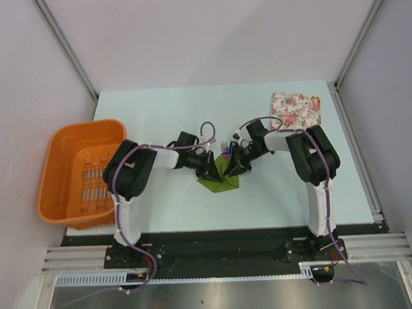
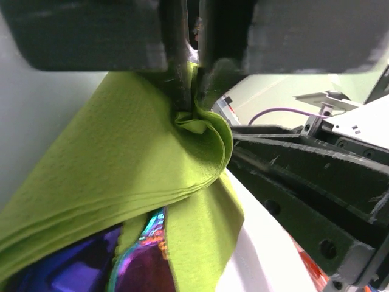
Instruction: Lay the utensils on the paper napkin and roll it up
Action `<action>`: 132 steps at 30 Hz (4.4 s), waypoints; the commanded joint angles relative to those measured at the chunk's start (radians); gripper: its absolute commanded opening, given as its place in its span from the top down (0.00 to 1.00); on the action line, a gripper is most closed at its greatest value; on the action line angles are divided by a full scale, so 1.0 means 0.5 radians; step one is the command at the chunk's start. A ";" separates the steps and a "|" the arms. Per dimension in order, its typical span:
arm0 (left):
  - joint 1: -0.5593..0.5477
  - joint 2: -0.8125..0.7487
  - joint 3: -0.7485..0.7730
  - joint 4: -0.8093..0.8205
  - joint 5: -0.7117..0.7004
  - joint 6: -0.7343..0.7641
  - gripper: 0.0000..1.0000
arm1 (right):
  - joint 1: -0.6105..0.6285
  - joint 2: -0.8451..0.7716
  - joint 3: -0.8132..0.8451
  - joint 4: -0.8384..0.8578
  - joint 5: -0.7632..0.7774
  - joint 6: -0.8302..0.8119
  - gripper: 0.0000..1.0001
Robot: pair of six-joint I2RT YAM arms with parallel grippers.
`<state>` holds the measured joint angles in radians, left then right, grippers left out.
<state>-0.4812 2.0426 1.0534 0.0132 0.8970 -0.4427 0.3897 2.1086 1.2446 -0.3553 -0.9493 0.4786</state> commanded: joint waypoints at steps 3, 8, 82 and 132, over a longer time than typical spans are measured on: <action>0.048 -0.106 -0.002 0.010 -0.003 0.088 0.82 | 0.012 0.060 0.063 0.063 -0.010 0.000 0.57; 0.195 -0.354 -0.146 0.044 0.053 0.115 0.71 | 0.018 0.066 0.063 0.112 -0.016 0.034 0.39; 0.082 -0.035 0.166 -0.490 -0.377 0.238 1.00 | 0.027 -0.134 0.171 0.088 0.349 -0.110 1.00; -0.130 0.081 0.010 -0.060 -0.386 0.180 0.99 | -0.068 -0.299 0.275 -0.102 0.380 -0.178 0.82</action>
<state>-0.5533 2.0300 1.0698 0.0467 0.8017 -0.4095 0.3489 2.0148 1.3525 -0.3515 -0.7872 0.4271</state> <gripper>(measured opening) 0.022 0.200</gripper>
